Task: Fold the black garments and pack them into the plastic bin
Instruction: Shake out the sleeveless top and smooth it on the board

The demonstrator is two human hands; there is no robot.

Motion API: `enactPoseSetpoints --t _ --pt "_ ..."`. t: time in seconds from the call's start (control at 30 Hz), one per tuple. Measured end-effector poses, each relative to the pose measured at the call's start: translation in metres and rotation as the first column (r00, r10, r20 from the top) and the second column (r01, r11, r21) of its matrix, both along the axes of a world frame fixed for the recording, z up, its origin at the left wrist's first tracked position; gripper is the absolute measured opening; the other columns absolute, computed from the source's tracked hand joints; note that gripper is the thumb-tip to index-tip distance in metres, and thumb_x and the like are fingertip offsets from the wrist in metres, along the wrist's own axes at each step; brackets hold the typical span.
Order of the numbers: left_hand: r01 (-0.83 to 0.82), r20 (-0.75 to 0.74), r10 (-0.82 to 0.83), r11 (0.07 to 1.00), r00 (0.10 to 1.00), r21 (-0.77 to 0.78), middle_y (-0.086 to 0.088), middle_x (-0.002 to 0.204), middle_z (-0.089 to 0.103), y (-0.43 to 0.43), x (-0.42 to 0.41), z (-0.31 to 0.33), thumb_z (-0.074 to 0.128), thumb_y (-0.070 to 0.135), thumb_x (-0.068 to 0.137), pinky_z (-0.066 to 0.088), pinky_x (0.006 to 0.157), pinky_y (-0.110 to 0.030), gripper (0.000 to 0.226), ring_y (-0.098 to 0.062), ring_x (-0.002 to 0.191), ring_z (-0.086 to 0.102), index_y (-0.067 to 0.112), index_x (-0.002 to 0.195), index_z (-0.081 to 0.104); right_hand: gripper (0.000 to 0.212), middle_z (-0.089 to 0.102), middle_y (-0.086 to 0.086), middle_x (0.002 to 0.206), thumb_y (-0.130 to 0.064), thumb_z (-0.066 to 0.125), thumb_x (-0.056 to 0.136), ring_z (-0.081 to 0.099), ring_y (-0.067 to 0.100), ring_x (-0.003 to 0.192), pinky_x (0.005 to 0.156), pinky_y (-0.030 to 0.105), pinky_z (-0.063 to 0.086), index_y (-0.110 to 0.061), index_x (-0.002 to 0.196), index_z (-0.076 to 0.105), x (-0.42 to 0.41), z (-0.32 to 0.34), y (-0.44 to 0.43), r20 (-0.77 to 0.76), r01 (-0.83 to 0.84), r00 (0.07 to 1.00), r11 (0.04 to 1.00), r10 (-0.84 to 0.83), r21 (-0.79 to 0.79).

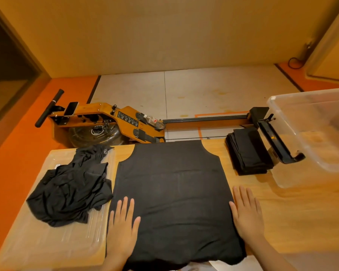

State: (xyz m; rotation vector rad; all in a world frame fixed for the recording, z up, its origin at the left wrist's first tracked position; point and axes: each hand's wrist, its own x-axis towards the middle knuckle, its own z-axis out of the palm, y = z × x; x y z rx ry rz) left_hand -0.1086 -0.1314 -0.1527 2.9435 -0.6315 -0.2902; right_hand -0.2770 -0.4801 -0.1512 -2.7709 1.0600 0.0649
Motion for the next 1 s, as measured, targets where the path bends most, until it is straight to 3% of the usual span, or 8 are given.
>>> enactPoseSetpoints --t 0.13,0.37,0.47,0.57,0.67,0.8,0.9,1.0 --pt "-0.097 0.057 0.101 0.993 0.993 -0.072 0.001 0.159 0.009 0.005 -0.024 0.008 -0.004 0.061 0.093 0.003 0.119 -0.035 0.073 -0.016 0.148 0.002 0.018 0.151 0.010 0.064 0.015 0.003 0.160 -0.050 0.004 0.097 -0.001 0.018 0.147 0.120 0.039 0.005 -0.018 0.151 0.017 -0.011 0.015 0.025 0.088 0.030 0.996 0.999 -0.032 0.025" --pt "0.034 -0.048 -0.032 0.998 0.998 0.049 -0.004 0.152 0.034 0.034 -0.050 0.001 0.009 0.051 0.102 -0.003 0.115 -0.032 0.062 -0.012 0.148 -0.009 0.017 0.148 0.034 0.057 0.037 0.001 0.150 -0.050 0.008 0.101 -0.006 0.011 0.148 0.115 0.032 -0.001 -0.025 0.145 0.035 -0.041 0.003 0.050 -0.036 -0.188 0.981 0.981 0.190 0.038" --pt "0.088 0.002 -0.088 0.996 0.996 0.011 -0.001 0.160 0.012 0.030 -0.032 0.000 -0.010 0.063 0.093 -0.010 0.115 -0.030 0.077 -0.008 0.145 -0.019 0.019 0.153 0.013 0.060 0.035 0.001 0.152 -0.053 0.001 0.100 0.002 0.011 0.144 0.114 0.031 -0.007 -0.028 0.147 0.028 -0.031 0.005 0.037 -0.068 -0.189 0.979 0.981 0.191 0.037" --pt "0.115 0.005 -0.115 0.992 0.993 -0.056 0.009 0.158 -0.014 0.025 -0.016 -0.007 -0.030 0.073 0.074 -0.014 0.115 -0.030 0.092 -0.007 0.143 -0.021 0.024 0.149 -0.010 0.074 0.006 -0.007 0.157 -0.062 -0.021 0.087 -0.015 0.007 0.141 0.113 0.032 -0.013 -0.034 0.148 0.008 -0.021 -0.003 0.023 -0.013 -0.246 0.969 0.968 0.246 -0.049" --pt "0.136 0.065 -0.133 0.990 0.989 -0.033 0.004 0.160 0.002 0.020 -0.001 -0.008 -0.014 0.068 0.089 -0.010 0.115 -0.029 0.080 -0.009 0.145 -0.011 0.024 0.152 0.006 0.077 0.002 -0.009 0.156 -0.063 -0.025 0.084 -0.013 0.009 0.143 0.114 0.034 -0.009 -0.033 0.148 0.006 -0.008 -0.005 0.009 0.019 -0.277 0.961 0.960 0.278 -0.040" --pt "0.130 0.034 -0.129 0.991 0.991 -0.014 -0.002 0.157 0.023 0.010 0.014 -0.004 0.003 0.061 0.098 0.001 0.115 -0.031 0.071 -0.014 0.144 0.009 0.019 0.150 0.025 0.070 0.042 0.003 0.149 -0.054 -0.002 0.098 0.030 0.024 0.140 0.113 0.038 0.013 -0.024 0.144 0.041 0.008 0.001 0.000 0.018 -0.274 0.961 0.961 0.275 -0.044" --pt "0.100 0.038 -0.097 0.993 0.995 -0.067 -0.006 0.152 0.037 0.000 0.022 -0.001 0.003 0.064 0.096 0.020 0.114 -0.039 0.079 -0.020 0.141 0.024 0.015 0.146 0.039 0.070 0.056 0.008 0.132 -0.051 0.001 0.100 0.045 0.028 0.125 0.103 0.041 0.034 -0.019 0.132 0.055 0.018 0.006 -0.004 0.066 -0.280 0.957 0.958 0.284 -0.062" --pt "0.053 0.052 -0.049 0.995 0.997 -0.090 -0.011 0.139 0.053 -0.011 0.028 0.008 0.006 0.063 0.097 0.042 0.102 -0.045 0.081 -0.027 0.130 0.044 0.008 0.137 0.050 0.069 0.059 0.009 0.126 -0.049 0.003 0.101 0.048 0.028 0.118 0.097 0.038 0.036 -0.017 0.127 0.059 0.030 0.010 -0.009 0.074 -0.294 0.951 0.952 0.300 -0.090"
